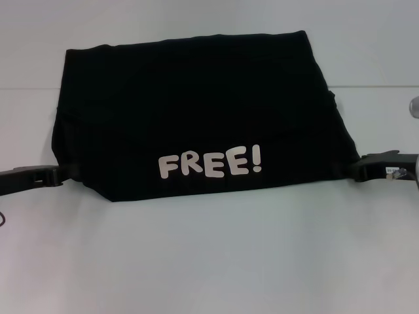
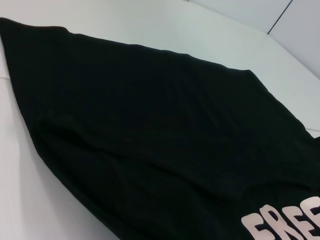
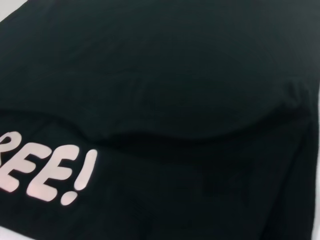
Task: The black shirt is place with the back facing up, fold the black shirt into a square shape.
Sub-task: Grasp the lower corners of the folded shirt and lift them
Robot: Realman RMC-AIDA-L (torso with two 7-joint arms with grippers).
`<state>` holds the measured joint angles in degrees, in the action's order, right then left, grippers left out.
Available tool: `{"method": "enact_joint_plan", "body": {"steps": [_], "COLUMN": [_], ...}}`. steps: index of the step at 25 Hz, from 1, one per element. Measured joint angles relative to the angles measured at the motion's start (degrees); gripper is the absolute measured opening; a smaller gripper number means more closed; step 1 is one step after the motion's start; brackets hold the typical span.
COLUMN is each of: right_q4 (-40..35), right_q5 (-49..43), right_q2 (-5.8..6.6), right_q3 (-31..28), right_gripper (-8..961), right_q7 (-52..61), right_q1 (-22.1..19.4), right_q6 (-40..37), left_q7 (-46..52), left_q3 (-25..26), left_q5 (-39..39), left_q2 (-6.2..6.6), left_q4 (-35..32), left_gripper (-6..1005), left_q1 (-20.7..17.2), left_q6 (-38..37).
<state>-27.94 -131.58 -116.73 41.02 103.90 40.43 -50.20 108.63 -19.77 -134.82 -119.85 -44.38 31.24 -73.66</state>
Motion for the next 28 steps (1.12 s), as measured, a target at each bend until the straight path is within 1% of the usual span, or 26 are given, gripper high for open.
{"method": "enact_joint_plan", "body": {"steps": [1, 9, 15, 18, 20, 21, 22, 23, 24, 25, 26, 28], "right_q4": [0.0, -0.5, -0.8, -0.9, -1.2, -2.6, -2.6, -3.6, -5.8, -5.8, -6.7, -8.0], "right_q5": [0.0, 0.0, 0.3, 0.4, 0.4, 0.6, 0.6, 0.9, 1.7, 1.7, 2.3, 3.9], "right_q2": [-0.18, -0.32, -0.35, -0.30, -0.14, -0.16, -0.16, -0.25, -0.45, -0.45, -0.47, -0.15], "right_q3": [0.5, 0.9, 0.8, 0.7, 0.5, 0.0, 0.0, -0.4, -1.1, -1.1, -1.4, -1.7], "right_gripper": [416, 387, 172, 43, 43, 43, 43, 43, 43, 43, 44, 44], "right_q7": [-0.1, -0.1, -0.1, -0.2, -0.3, -0.7, -0.7, -0.9, -1.4, -1.4, -1.8, -2.5], "right_q1": [0.1, -0.4, -1.0, -1.2, -1.6, -2.8, -2.8, -3.6, -5.5, -5.5, -6.5, -8.2], "right_q6": [0.0, -1.3, -1.4, -1.8, -2.9, -5.3, -5.3, -6.5, -9.6, -9.6, -11.3, -15.0], "left_q7": [0.0, 0.0, 0.0, 0.0, 0.1, 0.2, 0.3, 0.4, 0.5, 0.5, 0.6, 0.6], "left_q3": [0.0, 0.0, 0.0, 0.0, 0.0, 0.0, 0.0, 0.2, 0.5, 0.9, 2.1, 2.8], "left_q5": [0.0, -0.1, -0.2, -0.2, -0.2, -0.1, 0.0, 0.1, 0.1, 0.1, 0.1, 0.0], "left_q2": [0.01, 0.06, 0.05, 0.01, 0.01, 0.04, 0.04, 0.07, 0.09, 0.13, 0.27, 0.32], "left_q4": [0.0, 0.0, 0.1, 0.1, 0.1, 0.1, 0.1, -0.1, -0.2, -0.4, -0.7, -1.0], "left_gripper": [0, 1, 0, 1, 1, 1, 1, 1, 1, 0, 0, 0], "left_q1": [0.0, 0.2, 0.2, 0.2, 0.2, 0.1, 0.1, -0.1, -0.2, -0.4, -0.7, -1.0], "left_q6": [0.0, -0.1, -0.1, 0.0, -0.3, -0.6, -0.8, -1.3, -1.8, -2.5, -4.3, -5.2]}}
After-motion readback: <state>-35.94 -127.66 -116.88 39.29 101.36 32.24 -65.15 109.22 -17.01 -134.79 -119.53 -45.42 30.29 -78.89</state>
